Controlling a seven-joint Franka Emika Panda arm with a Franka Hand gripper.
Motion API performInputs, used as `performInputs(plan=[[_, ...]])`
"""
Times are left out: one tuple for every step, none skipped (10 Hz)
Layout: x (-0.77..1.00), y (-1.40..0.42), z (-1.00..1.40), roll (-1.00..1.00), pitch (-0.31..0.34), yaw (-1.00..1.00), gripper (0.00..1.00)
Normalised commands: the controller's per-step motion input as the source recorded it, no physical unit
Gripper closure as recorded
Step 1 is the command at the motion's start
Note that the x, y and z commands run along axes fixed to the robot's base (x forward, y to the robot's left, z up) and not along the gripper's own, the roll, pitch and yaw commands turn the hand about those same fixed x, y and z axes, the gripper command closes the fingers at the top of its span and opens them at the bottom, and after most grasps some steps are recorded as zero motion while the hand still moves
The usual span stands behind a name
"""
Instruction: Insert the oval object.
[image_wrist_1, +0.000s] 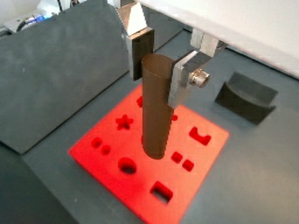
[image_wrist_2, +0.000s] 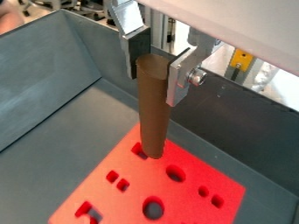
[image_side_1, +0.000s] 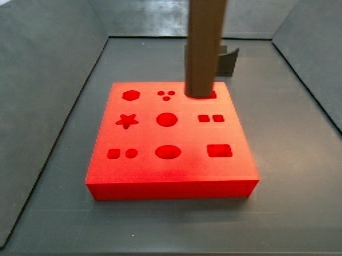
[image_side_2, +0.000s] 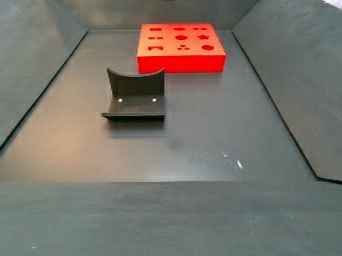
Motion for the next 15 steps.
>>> performInputs(plan=[[0.0,-0.38,-0.27,0.05,-0.019,-0.15,1.0],[-0.01,0.0,-0.05,0.0,0.0,0.01,1.0],[0.0,0.0,-0.03,0.0,0.0,0.0,1.0],[-0.08,-0.04,-0.49,0.0,-0.026,0.0,1.0],[-0.4,0.0,-0.81,0.03,-0.047,-0.03,1.0],[-0.29,-0.03,-0.75,0.0,-0.073,-0.02,1.0],[-0.29,0.0,-0.75,0.0,-0.073,-0.03,1.0],[-0.34,0.0,-0.67,0.0,-0.061,0.0,1.0],[-0.26,0.0,-0.55,0.0,-0.05,0.0,1.0],[0.0,0.0,0.0,0.0,-0.01,0.0,1.0],[0.0,-0.05,-0.01,0.0,0.0,0.0,1.0],[0.0,-0.13,-0.09,0.08,0.0,0.0,1.0],[0.0,-0.21,-0.16,0.18,0.0,0.0,1.0],[0.0,-0.06,-0.15,0.07,0.007,0.0,1.0],[0.0,0.0,-0.07,0.0,0.0,0.0,1.0]])
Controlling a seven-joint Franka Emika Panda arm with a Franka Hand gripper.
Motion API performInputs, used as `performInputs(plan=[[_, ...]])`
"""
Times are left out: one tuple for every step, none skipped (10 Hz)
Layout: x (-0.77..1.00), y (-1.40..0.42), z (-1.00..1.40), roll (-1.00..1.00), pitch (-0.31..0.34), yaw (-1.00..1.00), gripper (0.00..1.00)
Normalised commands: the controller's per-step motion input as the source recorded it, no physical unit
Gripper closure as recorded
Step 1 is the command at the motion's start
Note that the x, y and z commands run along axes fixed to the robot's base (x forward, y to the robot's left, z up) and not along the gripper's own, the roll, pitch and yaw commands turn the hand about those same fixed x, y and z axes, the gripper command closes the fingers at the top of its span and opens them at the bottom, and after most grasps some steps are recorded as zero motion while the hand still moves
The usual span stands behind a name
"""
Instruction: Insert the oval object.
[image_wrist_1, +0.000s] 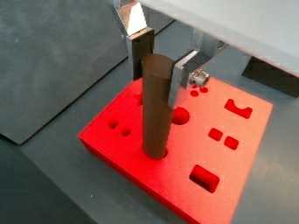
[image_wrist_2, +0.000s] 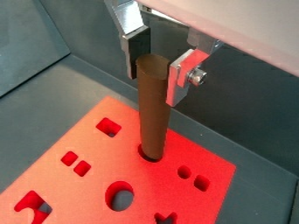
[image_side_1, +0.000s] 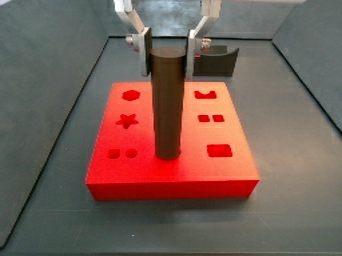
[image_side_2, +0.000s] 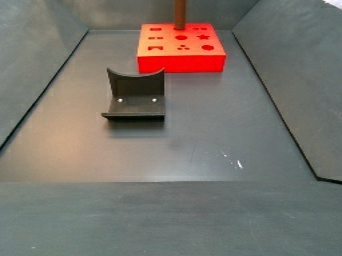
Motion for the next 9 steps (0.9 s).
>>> performInputs(plan=[[0.0,0.01,-0.07,0.07,0.001,0.0,1.0],[0.0,0.04,-0.14,0.07,0.0,0.03,1.0],[0.0,0.01,-0.13,0.04,0.0,0.11,1.0],[0.0,0.0,-0.01,0.0,0.0,0.03,1.0],[0.0,0.06,-0.03,0.01,0.003,0.0,1.0],[0.01,0.1,-0.11,0.03,0.019,0.03,1.0],[0.0,0.0,0.0,0.01,0.0,0.0,1.0],[0.0,0.0,0.0,0.0,0.0,0.0,1.0],[0.0,0.0,0.0,0.03,0.0,0.0,1.0]])
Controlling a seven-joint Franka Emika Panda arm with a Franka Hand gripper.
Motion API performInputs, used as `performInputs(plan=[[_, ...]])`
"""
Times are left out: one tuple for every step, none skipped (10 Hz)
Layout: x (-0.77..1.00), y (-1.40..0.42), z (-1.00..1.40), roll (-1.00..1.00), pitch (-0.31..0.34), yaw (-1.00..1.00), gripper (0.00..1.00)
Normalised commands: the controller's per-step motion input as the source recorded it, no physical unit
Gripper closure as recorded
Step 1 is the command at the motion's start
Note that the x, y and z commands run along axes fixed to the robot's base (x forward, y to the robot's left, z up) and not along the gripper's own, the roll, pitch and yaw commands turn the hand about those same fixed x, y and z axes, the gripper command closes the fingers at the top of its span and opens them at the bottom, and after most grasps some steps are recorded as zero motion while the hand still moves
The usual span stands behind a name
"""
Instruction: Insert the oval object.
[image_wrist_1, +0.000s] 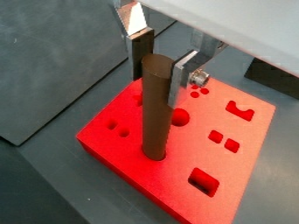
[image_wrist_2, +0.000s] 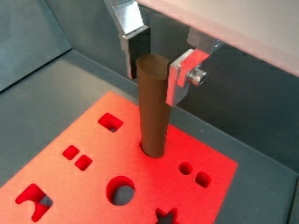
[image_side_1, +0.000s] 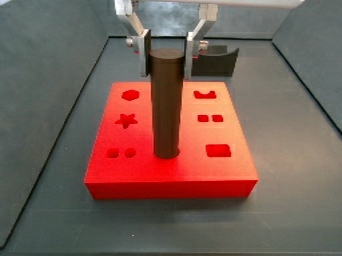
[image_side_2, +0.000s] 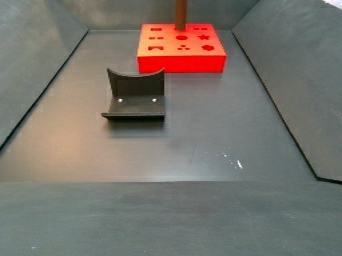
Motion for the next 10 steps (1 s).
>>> performInputs(plan=[[0.0,0.0,-0.01,0.02,0.0,0.0,1.0],[0.0,-0.03,-0.14,0.08,0.0,0.0,1.0],[0.03,-0.15,-0.26,0.12,0.0,-0.02,1.0],[0.02,-0.2,-0.45,0.17,0.0,0.0,1.0],[0.05,-0.16,-0.53,0.2,0.0,0.0,1.0],[0.1,-0.15,-0.55,0.18,0.0,0.0,1.0],[0.14,-0.14,-0.62,0.14,-0.003,-0.01,1.0],[0.19,-0.1,-0.71,0.08,-0.02,-0.05,1.0],[0.2,-0.04,-0.79,0.03,-0.04,-0.07,1.0],[0.2,0.0,-0.74,0.0,-0.051,-0.08,1.0]])
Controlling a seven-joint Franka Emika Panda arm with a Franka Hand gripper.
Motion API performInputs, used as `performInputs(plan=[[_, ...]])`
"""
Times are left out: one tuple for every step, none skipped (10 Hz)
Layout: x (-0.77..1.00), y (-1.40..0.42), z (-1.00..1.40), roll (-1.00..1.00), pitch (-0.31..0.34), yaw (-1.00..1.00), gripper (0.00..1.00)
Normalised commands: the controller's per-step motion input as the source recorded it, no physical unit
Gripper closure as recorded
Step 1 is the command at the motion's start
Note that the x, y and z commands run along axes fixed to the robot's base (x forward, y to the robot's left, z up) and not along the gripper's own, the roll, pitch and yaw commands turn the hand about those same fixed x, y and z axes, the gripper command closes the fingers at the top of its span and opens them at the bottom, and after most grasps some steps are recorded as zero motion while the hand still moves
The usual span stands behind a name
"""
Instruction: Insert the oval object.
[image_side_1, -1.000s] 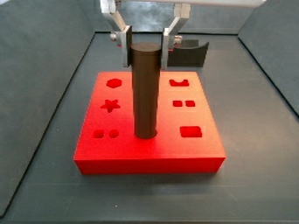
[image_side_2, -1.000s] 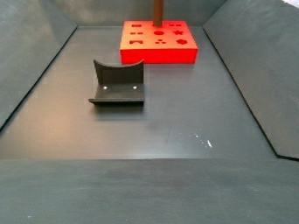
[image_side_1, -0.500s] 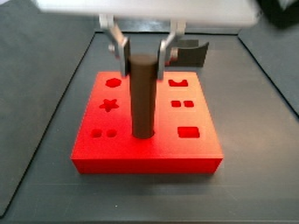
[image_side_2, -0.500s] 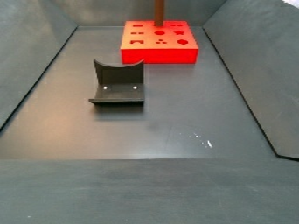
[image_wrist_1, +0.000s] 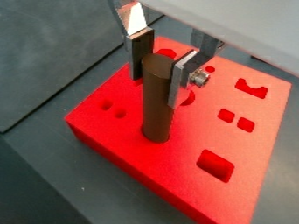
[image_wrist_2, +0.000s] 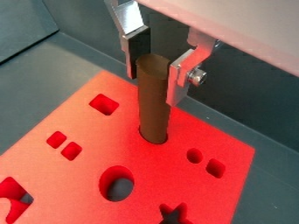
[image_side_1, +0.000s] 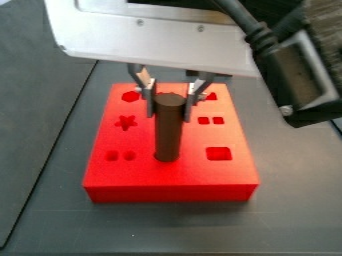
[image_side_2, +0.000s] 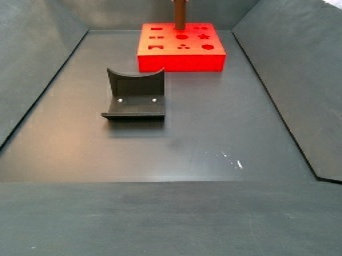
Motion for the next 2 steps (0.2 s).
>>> performInputs(plan=[[0.09,0.0,-0.47,0.0,-0.024,-0.03,1.0],[0.0,0.0,0.0,0.0,0.0,0.0,1.0]])
